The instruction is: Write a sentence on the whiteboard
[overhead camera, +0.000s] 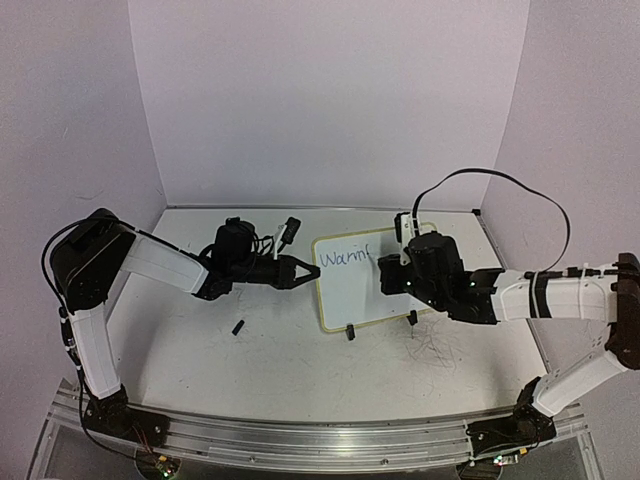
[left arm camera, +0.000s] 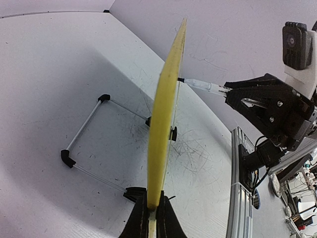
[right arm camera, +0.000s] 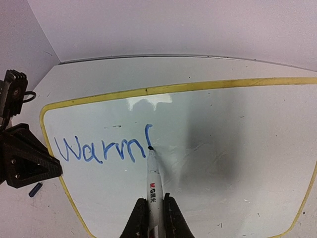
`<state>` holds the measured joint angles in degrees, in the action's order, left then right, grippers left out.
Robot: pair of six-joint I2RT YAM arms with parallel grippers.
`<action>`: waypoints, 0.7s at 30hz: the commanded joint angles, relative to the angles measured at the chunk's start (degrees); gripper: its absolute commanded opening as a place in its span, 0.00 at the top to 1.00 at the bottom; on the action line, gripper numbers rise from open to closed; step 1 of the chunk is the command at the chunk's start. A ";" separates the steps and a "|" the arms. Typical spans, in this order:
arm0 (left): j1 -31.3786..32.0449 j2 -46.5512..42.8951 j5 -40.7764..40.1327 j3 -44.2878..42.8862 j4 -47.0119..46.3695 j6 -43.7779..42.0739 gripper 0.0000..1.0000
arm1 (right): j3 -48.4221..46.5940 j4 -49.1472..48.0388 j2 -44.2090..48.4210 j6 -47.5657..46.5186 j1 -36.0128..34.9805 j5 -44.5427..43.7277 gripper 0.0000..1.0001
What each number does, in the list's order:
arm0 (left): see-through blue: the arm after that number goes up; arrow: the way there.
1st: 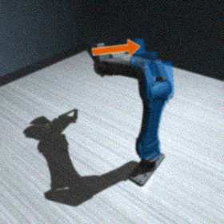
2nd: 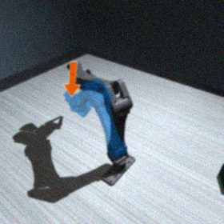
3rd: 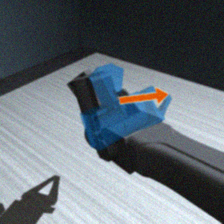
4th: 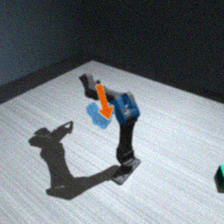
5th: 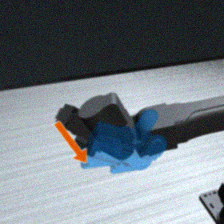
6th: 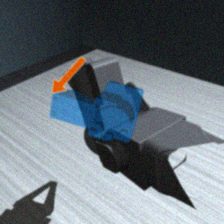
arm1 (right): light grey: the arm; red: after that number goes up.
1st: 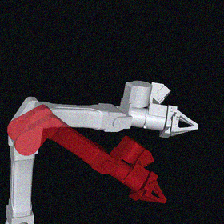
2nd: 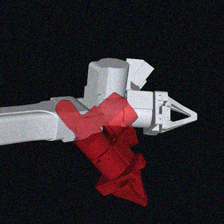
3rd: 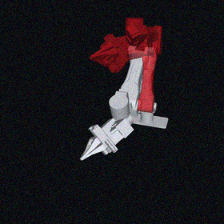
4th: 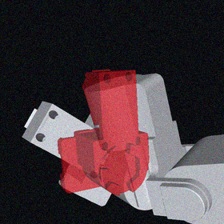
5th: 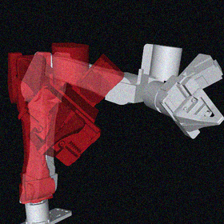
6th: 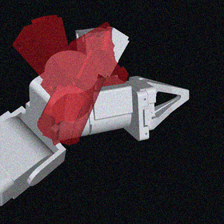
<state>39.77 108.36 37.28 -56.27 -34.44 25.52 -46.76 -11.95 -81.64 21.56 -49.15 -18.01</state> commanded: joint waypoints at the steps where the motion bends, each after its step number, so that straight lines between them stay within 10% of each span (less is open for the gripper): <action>1: 0.83 -1.78 1.14 -1.15 2.33 -0.03 1.00 | 1.39 1.05 1.45 1.35 0.15 0.03 1.00; 21: 0.84 -1.92 1.13 -1.27 2.55 -0.04 1.00 | 2.62 -2.33 6.13 -1.10 0.15 1.08 1.00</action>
<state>39.81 108.36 37.30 -56.25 -34.44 25.47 -44.93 -10.45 -79.09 22.43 -49.15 -18.63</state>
